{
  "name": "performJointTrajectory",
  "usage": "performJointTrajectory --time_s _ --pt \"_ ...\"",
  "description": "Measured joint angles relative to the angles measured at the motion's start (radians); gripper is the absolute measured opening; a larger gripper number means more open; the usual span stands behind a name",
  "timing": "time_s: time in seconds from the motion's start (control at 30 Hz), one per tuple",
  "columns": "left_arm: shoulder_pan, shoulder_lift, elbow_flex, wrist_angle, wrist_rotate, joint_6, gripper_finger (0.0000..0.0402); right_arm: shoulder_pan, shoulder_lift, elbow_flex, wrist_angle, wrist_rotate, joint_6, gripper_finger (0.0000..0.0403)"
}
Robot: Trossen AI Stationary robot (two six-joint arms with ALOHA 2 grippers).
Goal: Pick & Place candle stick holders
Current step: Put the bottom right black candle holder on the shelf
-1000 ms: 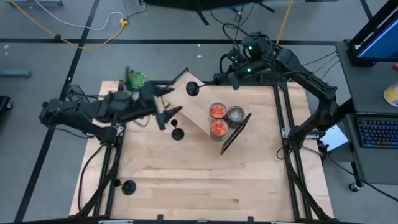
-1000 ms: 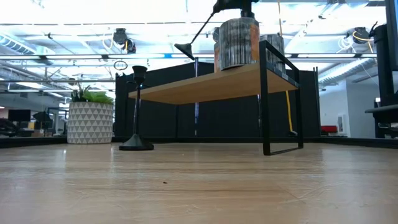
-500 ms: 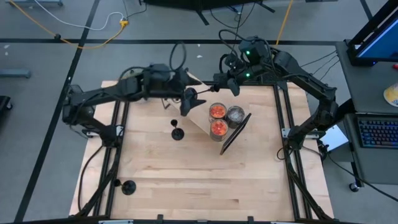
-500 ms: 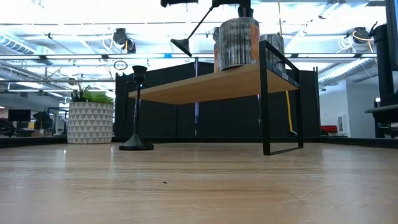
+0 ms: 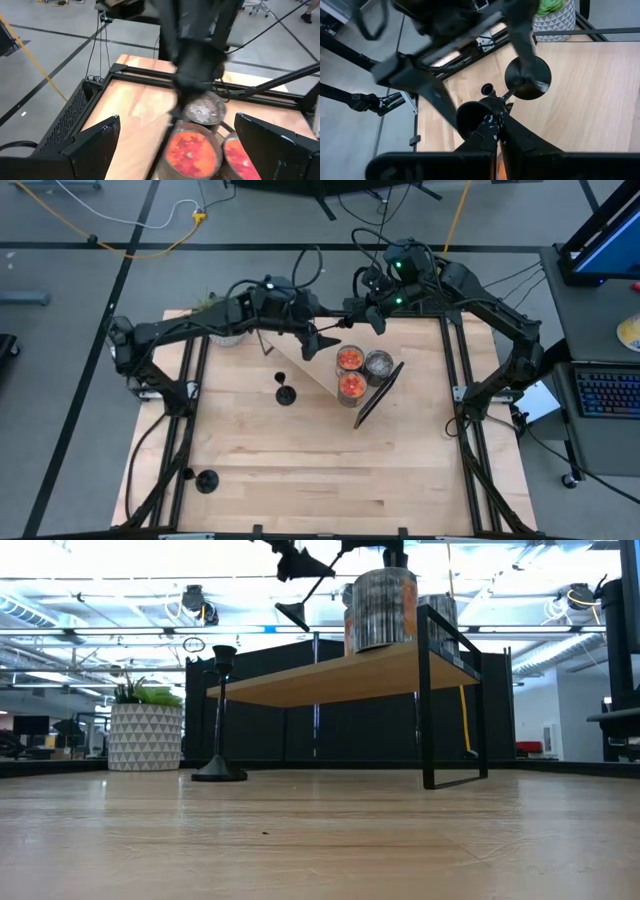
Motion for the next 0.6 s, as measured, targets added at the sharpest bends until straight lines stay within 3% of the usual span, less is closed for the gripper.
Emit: performJointTrajectory --time_s 0.37,0.6 --pt "0.051 0.061 0.0 0.041 0.104 0.016 0.0397 0.0 0.0 0.0 0.0 0.0 0.008 0.0" --pt "0.05 0.063 0.0 0.042 0.11 0.037 0.0397 -0.002 0.0 0.0 0.0 0.0 0.012 0.0"
